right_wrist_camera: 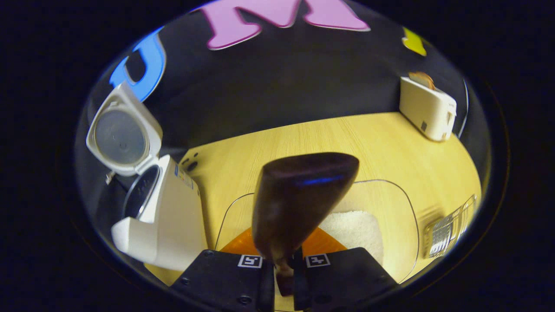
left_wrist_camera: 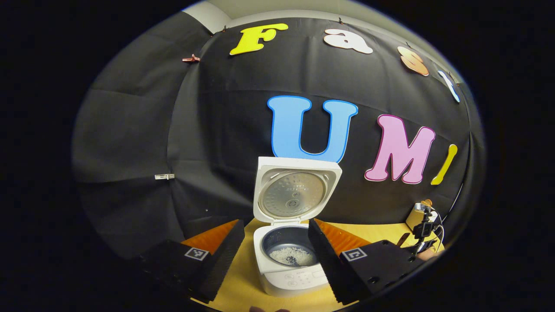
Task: Close the left gripper, press the button to open the rice cooker; take a wooden spoon from the chopstick holder with the right hand, scoop a spoonful of rice and pour it into the rice cooker, then put the wooden spoon back into the chopstick holder.
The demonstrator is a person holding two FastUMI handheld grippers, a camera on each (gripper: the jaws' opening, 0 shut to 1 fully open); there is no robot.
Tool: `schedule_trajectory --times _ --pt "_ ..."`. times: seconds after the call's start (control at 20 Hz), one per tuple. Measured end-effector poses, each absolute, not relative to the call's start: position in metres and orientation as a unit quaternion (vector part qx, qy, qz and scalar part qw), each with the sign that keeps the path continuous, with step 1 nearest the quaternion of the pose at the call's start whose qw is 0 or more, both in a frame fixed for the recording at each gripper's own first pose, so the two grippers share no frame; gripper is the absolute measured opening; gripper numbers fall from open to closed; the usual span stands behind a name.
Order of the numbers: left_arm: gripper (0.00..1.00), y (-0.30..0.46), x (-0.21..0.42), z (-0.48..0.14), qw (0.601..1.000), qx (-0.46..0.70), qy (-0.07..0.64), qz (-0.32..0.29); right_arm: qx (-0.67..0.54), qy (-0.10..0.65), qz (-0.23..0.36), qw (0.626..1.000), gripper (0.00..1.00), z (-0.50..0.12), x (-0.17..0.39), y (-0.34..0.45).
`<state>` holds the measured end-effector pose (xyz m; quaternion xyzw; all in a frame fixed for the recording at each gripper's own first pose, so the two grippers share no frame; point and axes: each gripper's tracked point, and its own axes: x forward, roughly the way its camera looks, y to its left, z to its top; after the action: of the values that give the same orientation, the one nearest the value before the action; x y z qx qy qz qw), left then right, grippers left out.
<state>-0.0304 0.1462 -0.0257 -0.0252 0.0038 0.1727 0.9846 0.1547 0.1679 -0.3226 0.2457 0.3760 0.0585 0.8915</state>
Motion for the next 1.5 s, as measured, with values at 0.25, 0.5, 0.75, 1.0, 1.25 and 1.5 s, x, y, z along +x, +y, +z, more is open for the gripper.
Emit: schedule_trajectory --times 0.25,0.5,0.75,1.0,1.25,1.5 --pt "0.95 0.14 -0.027 -0.022 0.985 -0.023 0.002 0.169 0.368 0.35 0.048 0.86 0.21 -0.316 0.154 0.15" --pt "0.95 0.132 -0.029 -0.018 0.986 -0.018 -0.002 0.166 0.423 0.317 0.054 0.847 0.21 -0.296 0.155 0.133" --pt "0.95 0.126 -0.03 -0.016 0.987 -0.018 -0.005 0.158 0.464 0.292 0.05 0.834 0.21 -0.277 0.161 0.116" --pt "0.92 0.126 -0.032 -0.016 0.988 -0.024 -0.009 0.151 0.496 0.279 0.052 0.82 0.21 -0.259 0.162 0.112" --pt "0.95 0.132 -0.036 -0.019 0.987 -0.034 -0.013 0.155 0.54 0.258 0.076 0.797 0.2 -0.223 0.169 0.12" --pt "0.95 0.141 -0.042 -0.028 0.987 -0.031 -0.011 0.16 0.557 0.239 0.112 0.787 0.2 -0.173 0.183 0.147"
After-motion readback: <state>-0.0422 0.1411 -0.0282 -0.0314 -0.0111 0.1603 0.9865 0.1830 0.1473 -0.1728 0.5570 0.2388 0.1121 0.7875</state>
